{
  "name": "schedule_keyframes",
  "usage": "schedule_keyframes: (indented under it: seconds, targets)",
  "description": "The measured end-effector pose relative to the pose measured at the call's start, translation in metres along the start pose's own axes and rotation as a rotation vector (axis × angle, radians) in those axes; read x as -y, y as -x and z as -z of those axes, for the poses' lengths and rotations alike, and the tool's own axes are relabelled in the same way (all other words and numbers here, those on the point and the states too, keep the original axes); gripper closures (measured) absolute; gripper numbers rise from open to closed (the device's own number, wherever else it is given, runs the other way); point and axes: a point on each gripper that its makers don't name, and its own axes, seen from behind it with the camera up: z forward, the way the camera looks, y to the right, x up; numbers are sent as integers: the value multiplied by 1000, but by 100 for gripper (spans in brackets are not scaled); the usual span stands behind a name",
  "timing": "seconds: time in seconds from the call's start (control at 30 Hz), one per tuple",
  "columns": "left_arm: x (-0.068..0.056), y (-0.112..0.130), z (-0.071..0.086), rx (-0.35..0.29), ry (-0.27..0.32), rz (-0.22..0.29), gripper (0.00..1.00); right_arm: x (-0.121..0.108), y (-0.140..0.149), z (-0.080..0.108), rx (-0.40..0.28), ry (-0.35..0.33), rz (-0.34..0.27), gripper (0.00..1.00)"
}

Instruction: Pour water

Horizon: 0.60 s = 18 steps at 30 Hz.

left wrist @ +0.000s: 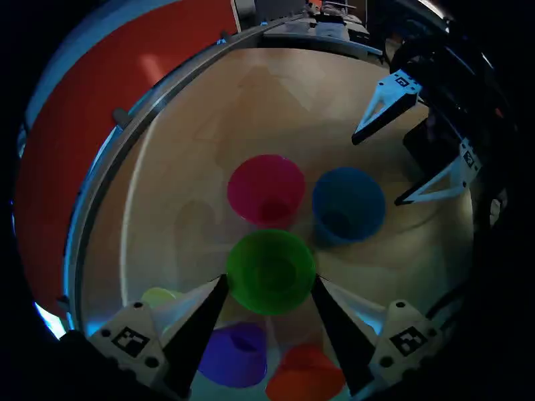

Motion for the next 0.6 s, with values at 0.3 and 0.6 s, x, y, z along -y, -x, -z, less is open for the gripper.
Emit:
schedule_keyframes:
  seconds: [0.3, 0.6]
  targets:
    - [1, -3, -3, -4, 6, 13, 10, 0, 1, -1, 1, -2, 0, 1]
    - [-1, -1, -11, 0, 11, 25, 10, 1, 2, -2, 5, -3, -1, 1]
